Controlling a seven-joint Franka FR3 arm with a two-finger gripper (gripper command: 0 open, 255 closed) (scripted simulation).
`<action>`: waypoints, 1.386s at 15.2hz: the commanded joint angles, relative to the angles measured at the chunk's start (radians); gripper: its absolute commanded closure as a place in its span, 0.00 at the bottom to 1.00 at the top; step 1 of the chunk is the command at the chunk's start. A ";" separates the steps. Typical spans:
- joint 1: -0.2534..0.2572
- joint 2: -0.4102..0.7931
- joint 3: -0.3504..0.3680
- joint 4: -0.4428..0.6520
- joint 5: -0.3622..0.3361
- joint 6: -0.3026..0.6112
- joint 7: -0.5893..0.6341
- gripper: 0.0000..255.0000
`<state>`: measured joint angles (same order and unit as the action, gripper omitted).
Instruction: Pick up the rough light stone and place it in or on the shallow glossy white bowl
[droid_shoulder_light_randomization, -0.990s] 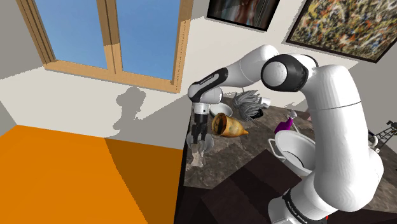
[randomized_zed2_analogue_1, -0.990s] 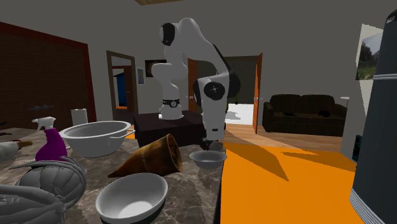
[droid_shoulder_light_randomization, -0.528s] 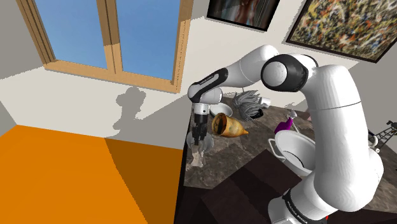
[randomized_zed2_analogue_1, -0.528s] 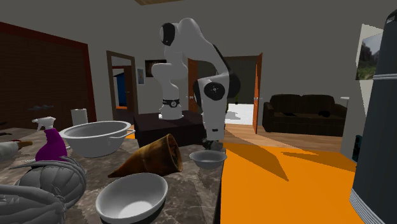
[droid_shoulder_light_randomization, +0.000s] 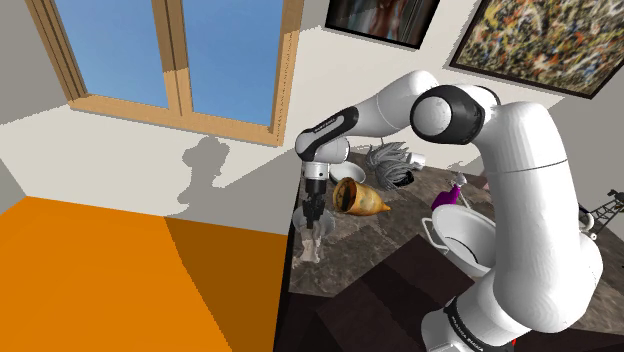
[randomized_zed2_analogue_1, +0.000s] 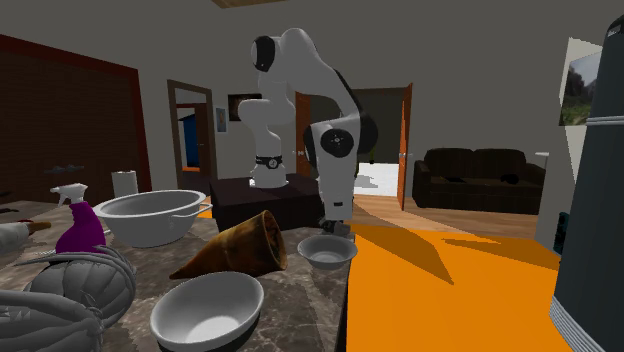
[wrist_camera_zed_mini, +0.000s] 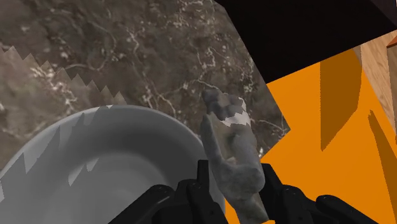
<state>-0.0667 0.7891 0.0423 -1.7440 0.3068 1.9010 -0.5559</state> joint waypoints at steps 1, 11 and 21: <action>0.001 0.001 0.000 -0.001 0.000 0.001 0.000 1.00; -0.002 -0.109 -0.001 -0.036 -0.004 -0.072 0.021 1.00; -0.005 -0.209 -0.001 -0.049 -0.007 -0.155 0.044 1.00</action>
<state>-0.0707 0.5905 0.0413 -1.7930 0.3004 1.7557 -0.5137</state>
